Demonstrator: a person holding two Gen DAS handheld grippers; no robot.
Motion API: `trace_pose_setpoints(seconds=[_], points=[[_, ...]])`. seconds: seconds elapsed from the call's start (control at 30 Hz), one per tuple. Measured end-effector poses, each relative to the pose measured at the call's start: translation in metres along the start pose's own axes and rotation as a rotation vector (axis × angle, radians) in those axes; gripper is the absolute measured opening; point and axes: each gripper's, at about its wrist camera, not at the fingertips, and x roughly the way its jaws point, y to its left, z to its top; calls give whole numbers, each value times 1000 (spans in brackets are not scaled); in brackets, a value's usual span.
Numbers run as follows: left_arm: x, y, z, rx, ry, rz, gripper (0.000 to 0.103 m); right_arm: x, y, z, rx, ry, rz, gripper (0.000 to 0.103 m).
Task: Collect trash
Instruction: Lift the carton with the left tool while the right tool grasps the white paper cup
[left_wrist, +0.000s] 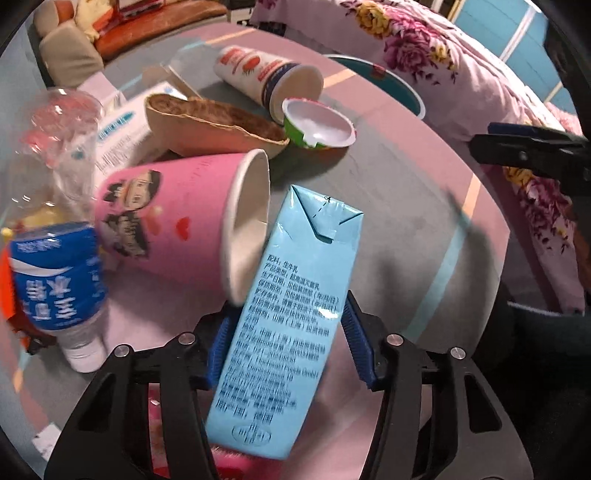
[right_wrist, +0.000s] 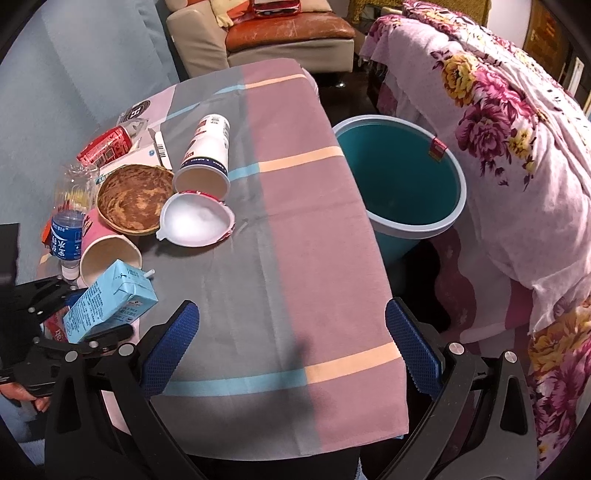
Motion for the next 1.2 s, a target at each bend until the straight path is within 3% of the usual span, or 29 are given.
trace_pose_setpoints(seconds=[0.17, 0.33, 0.57, 0.63, 0.77, 0.9, 1.2], points=[[-21, -9, 4, -61, -30, -70, 40, 1, -8, 5, 28, 33, 39, 97], [-69, -17, 21, -79, -153, -130, 40, -6, -18, 17, 68, 27, 69, 97], [-111, 19, 64, -197, -312, -171, 40, -8, -15, 55, 52, 26, 89, 97], [-120, 32, 78, -227, -347, -143, 40, -5, -9, 71, 33, 26, 104, 97], [-120, 64, 95, -291, -375, -89, 40, 5, 7, 96, -6, 36, 123, 92], [-112, 93, 107, -334, -367, -55, 40, 31, 28, 120, -41, 88, 153, 68], [-101, 131, 119, -374, -363, -56, 40, 105, 69, 155, -61, 227, 228, 65]])
